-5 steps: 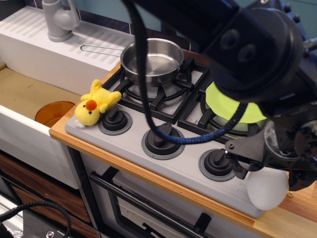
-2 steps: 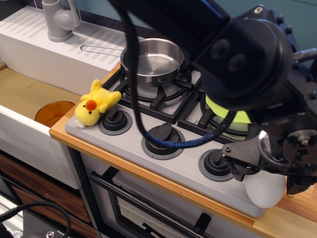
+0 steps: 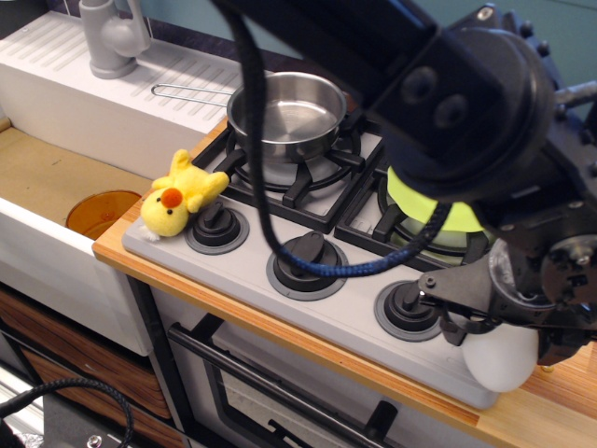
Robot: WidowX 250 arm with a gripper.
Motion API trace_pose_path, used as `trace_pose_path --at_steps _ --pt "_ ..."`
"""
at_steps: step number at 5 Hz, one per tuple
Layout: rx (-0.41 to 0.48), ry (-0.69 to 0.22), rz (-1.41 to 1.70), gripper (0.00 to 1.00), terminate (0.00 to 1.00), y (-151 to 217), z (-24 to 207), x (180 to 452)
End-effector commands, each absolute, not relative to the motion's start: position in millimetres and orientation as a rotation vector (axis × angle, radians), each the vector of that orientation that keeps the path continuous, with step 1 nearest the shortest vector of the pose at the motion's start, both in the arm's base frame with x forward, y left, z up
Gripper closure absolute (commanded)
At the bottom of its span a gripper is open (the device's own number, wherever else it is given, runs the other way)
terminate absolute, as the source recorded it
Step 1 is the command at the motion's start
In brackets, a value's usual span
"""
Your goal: Put egg on plate and stuffedduck in pot or pan on stove
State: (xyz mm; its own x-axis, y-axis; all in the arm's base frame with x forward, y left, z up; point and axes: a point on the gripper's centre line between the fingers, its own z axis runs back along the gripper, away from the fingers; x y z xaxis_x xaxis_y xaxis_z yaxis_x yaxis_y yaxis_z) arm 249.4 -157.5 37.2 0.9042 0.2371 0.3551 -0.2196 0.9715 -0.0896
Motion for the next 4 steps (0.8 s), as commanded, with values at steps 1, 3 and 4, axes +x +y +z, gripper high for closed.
trace_pose_path --at_steps 1,3,4 --pt "-0.078 -0.369 0.238 1.0 0.0 -162.4 72.4 257.0" --pt "-0.002 -0.306 0.171 1.0 0.0 -125.2 128.2 280.3" --pt "-0.005 -0.309 0.126 1.0 0.0 -102.0 134.9 305.2"
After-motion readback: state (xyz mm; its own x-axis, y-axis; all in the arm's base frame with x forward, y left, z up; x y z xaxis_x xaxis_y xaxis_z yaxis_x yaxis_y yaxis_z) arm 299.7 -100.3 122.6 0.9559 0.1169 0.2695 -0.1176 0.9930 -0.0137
